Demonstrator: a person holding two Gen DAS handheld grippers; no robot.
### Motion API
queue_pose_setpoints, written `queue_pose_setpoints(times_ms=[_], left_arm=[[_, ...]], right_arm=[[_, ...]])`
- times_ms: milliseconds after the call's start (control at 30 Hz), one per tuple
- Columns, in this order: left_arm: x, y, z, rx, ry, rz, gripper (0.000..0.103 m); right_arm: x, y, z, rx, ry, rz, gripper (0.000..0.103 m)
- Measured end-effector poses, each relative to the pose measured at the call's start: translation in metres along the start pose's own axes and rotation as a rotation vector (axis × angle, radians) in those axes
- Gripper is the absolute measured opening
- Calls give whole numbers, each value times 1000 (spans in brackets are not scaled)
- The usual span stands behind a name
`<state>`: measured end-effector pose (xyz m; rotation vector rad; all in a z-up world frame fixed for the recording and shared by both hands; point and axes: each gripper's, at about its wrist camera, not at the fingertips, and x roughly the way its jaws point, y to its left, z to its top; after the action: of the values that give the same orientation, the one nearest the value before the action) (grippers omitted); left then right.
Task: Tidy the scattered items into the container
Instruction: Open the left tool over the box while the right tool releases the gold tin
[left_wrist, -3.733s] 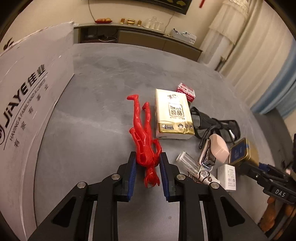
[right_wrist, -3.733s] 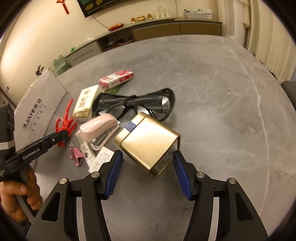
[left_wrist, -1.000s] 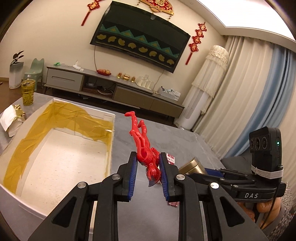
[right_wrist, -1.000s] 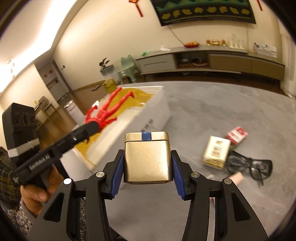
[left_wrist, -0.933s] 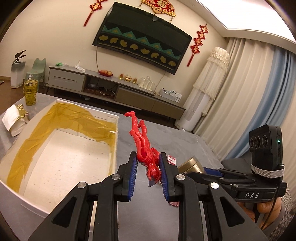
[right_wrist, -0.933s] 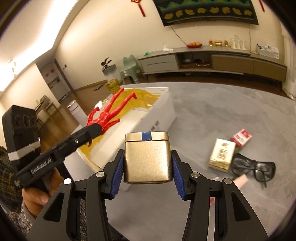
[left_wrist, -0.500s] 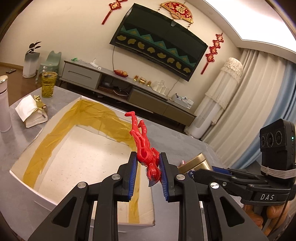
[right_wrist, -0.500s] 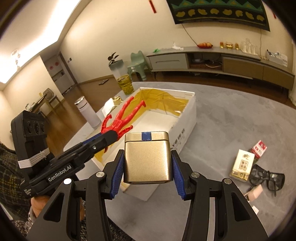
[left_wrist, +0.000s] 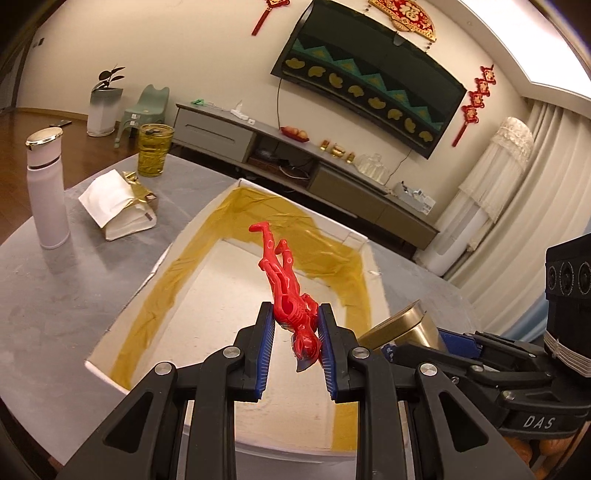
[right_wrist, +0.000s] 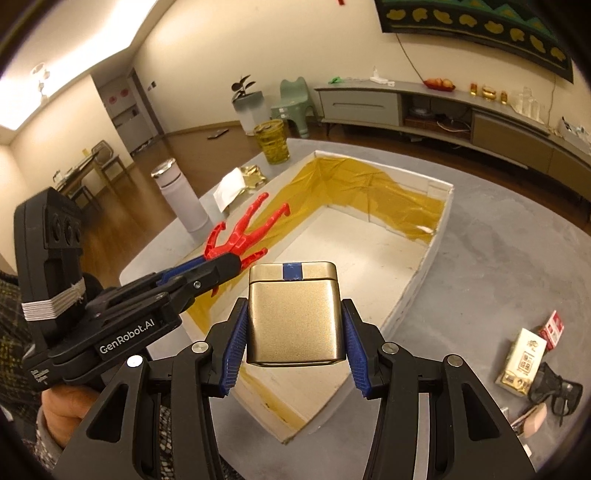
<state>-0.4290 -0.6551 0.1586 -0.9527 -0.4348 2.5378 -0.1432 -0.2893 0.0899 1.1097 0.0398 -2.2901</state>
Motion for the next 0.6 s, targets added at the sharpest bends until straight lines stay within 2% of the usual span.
queue_pose_setpoints(times_ms=[367, 400, 500, 600], left_arm=[[15, 16, -1, -34, 35, 87, 25], [17, 17, -1, -36, 44, 86, 27], [20, 18, -2, -53, 57, 77, 50], [14, 22, 1, -84, 32, 67, 51]], right_arm=[[34, 7, -1, -53, 45, -45, 52], [34, 7, -1, -57, 41, -43, 52], [29, 3, -3, -53, 18, -34, 54], [17, -8, -6, -13, -10, -7, 54]])
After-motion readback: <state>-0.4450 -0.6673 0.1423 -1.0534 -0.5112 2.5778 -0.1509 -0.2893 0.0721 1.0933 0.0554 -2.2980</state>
